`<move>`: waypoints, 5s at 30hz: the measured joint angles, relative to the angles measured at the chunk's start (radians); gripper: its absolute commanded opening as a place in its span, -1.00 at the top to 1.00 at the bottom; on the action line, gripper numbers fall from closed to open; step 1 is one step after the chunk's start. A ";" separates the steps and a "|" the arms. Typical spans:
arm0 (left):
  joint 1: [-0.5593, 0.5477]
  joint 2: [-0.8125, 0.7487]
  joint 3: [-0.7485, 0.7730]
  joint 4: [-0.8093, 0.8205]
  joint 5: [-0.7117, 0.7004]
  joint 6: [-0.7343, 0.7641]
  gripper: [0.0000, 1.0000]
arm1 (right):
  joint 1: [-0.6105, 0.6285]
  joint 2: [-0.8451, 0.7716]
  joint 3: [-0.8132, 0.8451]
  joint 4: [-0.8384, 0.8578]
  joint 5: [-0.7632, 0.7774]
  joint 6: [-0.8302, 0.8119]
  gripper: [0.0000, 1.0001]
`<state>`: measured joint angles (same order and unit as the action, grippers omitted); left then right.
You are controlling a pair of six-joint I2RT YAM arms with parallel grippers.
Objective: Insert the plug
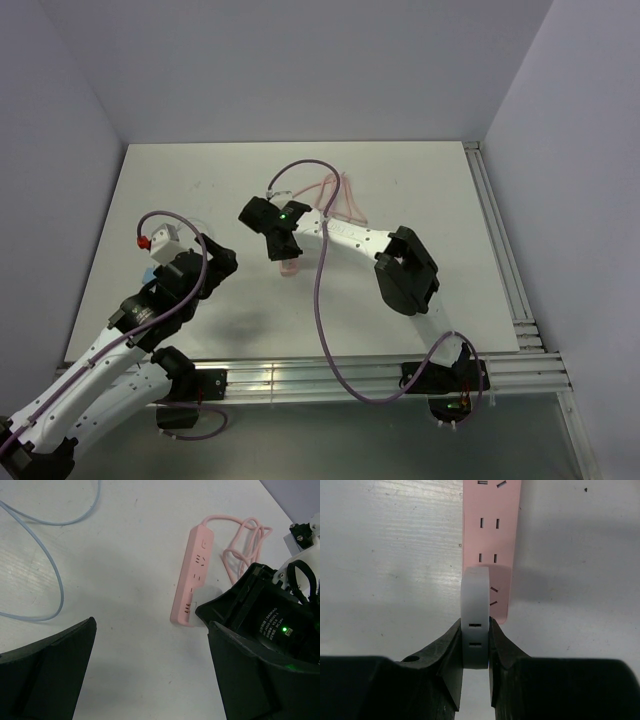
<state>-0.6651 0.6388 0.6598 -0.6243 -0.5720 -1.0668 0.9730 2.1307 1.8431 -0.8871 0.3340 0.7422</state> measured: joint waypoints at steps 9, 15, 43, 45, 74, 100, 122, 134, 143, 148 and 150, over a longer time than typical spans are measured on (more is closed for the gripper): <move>0.000 0.000 -0.002 0.000 0.002 -0.001 -0.99 | 0.000 0.011 0.009 -0.012 0.006 0.013 1.00; 0.000 0.000 -0.002 0.000 0.003 -0.002 -0.99 | 0.006 0.024 0.027 -0.024 0.015 0.021 1.00; 0.000 -0.013 -0.007 -0.001 0.018 -0.004 -0.99 | 0.005 0.003 -0.077 0.084 0.024 0.045 1.00; 0.000 -0.013 -0.007 -0.002 0.018 -0.004 -0.99 | 0.005 0.003 -0.079 0.086 0.024 0.045 1.00; 0.000 -0.028 -0.007 -0.010 0.026 -0.019 -0.99 | 0.002 -0.019 -0.118 0.133 0.011 0.015 0.47; 0.000 -0.048 0.026 -0.047 0.047 0.013 -0.99 | -0.189 -0.769 -0.718 0.190 0.044 0.032 -0.60; 0.000 0.017 0.011 0.154 0.359 0.193 -0.99 | -0.716 -1.262 -1.266 0.000 -0.060 0.307 -0.85; 0.000 -0.003 0.022 0.132 0.378 0.200 -0.99 | -0.781 -1.237 -1.324 0.001 -0.102 0.398 -0.71; 0.000 -0.074 0.037 0.110 0.396 0.210 -0.99 | -0.782 -1.186 -1.381 0.034 -0.118 0.451 -0.32; 0.000 -0.114 0.052 0.066 0.414 0.216 -0.99 | -0.782 -1.171 -1.393 0.037 -0.118 0.466 -0.22; 0.000 -0.134 0.061 0.046 0.424 0.217 -0.99 | -0.782 -1.168 -1.393 0.038 -0.118 0.465 0.17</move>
<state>-0.6651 0.5053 0.7208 -0.5781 -0.1478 -0.8497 0.1909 0.9623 0.4500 -0.8490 0.2157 1.2076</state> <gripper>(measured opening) 0.995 0.590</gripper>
